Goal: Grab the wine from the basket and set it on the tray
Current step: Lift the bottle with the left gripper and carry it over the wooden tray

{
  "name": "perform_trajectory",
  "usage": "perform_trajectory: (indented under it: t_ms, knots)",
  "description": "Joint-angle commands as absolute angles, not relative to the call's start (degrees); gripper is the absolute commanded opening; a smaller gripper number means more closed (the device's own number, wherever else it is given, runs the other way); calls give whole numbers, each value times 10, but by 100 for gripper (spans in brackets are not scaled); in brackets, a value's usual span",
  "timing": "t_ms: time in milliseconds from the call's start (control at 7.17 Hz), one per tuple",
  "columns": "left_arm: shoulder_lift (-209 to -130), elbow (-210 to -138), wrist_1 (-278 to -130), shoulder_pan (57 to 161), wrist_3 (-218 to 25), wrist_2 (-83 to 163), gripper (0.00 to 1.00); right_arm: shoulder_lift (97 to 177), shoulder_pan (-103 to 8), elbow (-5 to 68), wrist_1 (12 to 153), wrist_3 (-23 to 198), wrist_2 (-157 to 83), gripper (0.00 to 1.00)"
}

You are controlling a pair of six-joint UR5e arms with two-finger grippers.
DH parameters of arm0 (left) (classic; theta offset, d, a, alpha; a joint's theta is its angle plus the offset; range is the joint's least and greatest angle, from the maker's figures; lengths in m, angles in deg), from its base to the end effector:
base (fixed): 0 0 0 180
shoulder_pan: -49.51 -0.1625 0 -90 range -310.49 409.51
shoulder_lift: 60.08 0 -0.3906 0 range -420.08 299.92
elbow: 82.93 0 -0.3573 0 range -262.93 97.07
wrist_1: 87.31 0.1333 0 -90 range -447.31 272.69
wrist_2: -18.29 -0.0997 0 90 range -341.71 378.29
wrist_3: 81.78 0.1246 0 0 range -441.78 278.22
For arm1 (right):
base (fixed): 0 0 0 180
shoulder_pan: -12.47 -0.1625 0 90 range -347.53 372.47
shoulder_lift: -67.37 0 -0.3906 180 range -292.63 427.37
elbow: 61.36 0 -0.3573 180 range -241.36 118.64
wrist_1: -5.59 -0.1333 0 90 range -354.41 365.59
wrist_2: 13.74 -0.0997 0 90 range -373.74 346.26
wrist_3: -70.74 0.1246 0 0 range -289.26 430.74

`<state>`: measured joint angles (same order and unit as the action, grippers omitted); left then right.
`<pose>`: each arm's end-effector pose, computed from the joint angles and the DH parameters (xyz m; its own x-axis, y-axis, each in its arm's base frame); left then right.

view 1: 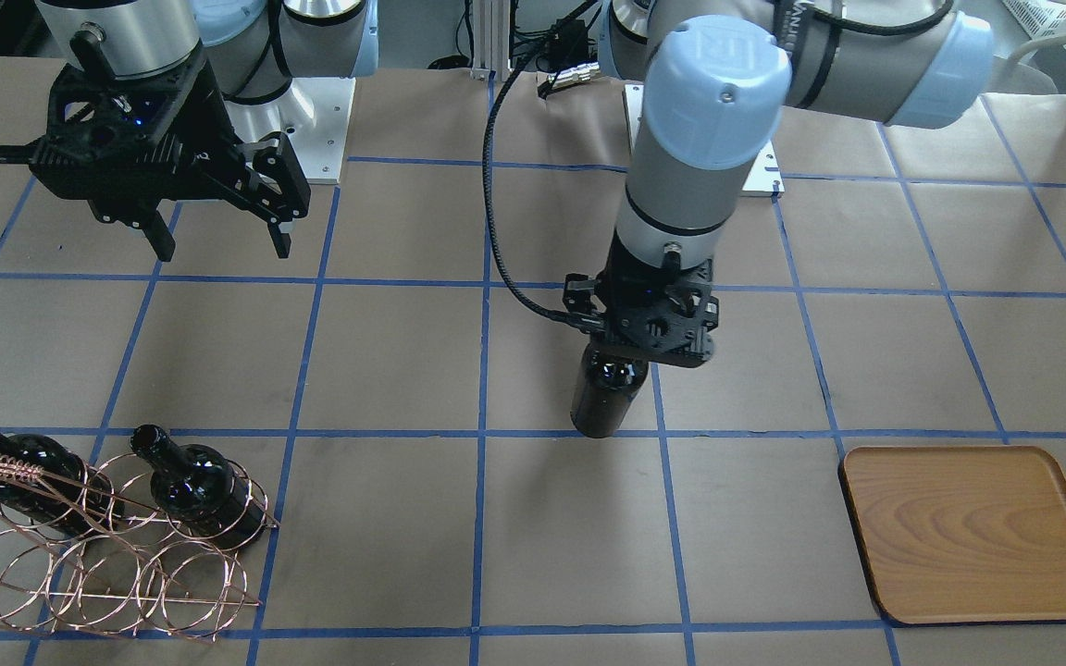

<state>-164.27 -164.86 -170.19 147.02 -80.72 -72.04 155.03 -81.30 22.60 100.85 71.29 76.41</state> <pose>-0.2037 -0.5308 0.3803 -0.9888 0.1489 -0.0061 0.1490 0.9887 -0.0173 0.1649 -0.4806 0.4683 -0.9984 -0.0559 0.0011 -0.0554 0.9862 -0.1558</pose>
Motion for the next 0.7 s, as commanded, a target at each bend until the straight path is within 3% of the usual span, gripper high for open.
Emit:
perform_trajectory:
  t_ms: [0, 558]
  knots:
    - [-1639, -1619, -1719, 1378, -743, -721, 0, 1550, -813, 226, 1009, 714, 764, 100]
    - [-1653, -1585, -1705, 1251, -595, -725, 0, 1550, -813, 226, 1009, 714, 764, 100]
